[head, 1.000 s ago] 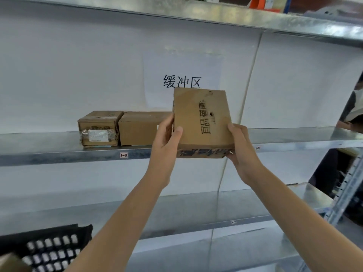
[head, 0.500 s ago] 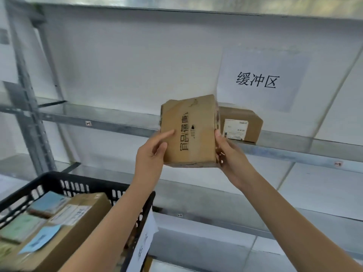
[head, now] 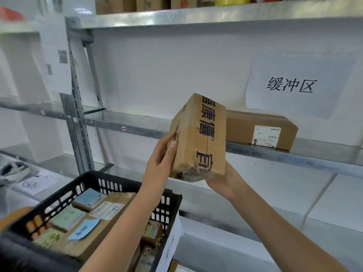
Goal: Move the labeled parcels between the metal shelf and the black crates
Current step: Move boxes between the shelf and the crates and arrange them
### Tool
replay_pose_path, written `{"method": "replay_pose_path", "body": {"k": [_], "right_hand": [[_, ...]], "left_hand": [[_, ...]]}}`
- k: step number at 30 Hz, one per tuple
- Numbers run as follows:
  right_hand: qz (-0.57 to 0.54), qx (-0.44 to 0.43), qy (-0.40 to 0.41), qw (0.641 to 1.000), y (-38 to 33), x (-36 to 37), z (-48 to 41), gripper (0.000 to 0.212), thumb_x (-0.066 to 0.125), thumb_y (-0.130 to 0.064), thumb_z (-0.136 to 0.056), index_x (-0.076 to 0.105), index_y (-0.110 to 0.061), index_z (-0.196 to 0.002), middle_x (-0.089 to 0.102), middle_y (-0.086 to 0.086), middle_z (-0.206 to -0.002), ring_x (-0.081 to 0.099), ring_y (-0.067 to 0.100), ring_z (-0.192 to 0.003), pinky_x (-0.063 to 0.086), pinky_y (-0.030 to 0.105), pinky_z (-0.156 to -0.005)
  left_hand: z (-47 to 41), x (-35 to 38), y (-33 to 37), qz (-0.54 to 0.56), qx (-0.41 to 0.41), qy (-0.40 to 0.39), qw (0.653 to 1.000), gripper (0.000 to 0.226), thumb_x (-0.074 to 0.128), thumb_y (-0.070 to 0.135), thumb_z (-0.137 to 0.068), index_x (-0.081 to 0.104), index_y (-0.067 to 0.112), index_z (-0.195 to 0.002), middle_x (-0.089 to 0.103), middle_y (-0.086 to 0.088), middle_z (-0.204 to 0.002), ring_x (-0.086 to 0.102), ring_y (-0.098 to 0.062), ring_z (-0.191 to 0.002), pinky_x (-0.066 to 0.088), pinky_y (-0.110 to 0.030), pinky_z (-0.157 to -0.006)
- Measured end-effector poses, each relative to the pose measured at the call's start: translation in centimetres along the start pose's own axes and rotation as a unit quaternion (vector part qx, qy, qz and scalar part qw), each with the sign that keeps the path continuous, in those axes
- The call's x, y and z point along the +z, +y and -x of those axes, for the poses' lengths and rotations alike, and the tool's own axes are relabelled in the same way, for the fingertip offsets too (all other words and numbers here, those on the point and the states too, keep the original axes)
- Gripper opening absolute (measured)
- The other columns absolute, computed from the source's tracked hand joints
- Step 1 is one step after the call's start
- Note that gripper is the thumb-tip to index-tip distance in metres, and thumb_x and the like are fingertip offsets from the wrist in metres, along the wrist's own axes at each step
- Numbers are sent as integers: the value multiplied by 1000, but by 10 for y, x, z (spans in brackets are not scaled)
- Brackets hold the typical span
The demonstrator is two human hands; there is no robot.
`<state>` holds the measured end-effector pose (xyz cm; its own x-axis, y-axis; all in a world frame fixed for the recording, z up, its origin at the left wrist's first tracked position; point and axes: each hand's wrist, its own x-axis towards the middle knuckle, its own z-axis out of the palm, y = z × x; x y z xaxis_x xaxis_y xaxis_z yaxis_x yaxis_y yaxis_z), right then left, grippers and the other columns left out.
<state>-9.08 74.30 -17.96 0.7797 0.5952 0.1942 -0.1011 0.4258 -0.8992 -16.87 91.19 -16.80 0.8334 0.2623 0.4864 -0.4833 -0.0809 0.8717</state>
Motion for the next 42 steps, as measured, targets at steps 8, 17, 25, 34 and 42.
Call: {"method": "replay_pose_path", "body": {"k": [8, 17, 25, 34, 42], "right_hand": [[51, 120, 1, 991, 12, -3, 0, 71, 28, -75, -93, 47, -32, -147, 56, 9, -145, 55, 32, -132, 43, 57, -109], [191, 46, 115, 974, -6, -8, 4, 54, 58, -63, -88, 57, -34, -134, 72, 0, -121, 67, 23, -117, 53, 48, -101], [239, -4, 156, 958, 2, 0, 8, 39, 53, -53, -97, 60, -42, -133, 76, -2, -111, 71, 18, -108, 54, 44, -97], [250, 53, 57, 965, 36, 17, 8, 65, 66, -56, -80, 44, -57, -141, 74, -6, -118, 70, 10, -109, 53, 30, -83], [236, 113, 54, 964, 87, 37, -9, 67, 68, -54, -77, 53, -39, -141, 76, -1, -112, 72, 19, -106, 56, 42, -94]], "left_hand": [[-3, -20, -6, 65, -159, -107, 979, 80, 51, 80, -77, 56, 23, -133, 68, -7, -125, 64, -22, -117, 51, -37, -93], [13, -39, -34, 162, -91, -29, 982, 50, 70, 37, -84, 58, 29, -132, 69, -7, -121, 69, -27, -106, 59, -35, -76], [22, -47, -50, 126, -68, 50, 988, 35, 59, 27, -96, 62, 39, -129, 67, 5, -128, 67, -22, -112, 60, -34, -78], [51, -70, -59, 96, -183, 88, 975, 59, 72, 57, -77, 59, 28, -127, 73, 3, -112, 71, -19, -102, 56, -30, -75], [91, -106, -72, 69, -213, 143, 964, 70, 74, 68, -68, 58, 38, -129, 70, 12, -114, 69, -5, -99, 56, -21, -72]]}}
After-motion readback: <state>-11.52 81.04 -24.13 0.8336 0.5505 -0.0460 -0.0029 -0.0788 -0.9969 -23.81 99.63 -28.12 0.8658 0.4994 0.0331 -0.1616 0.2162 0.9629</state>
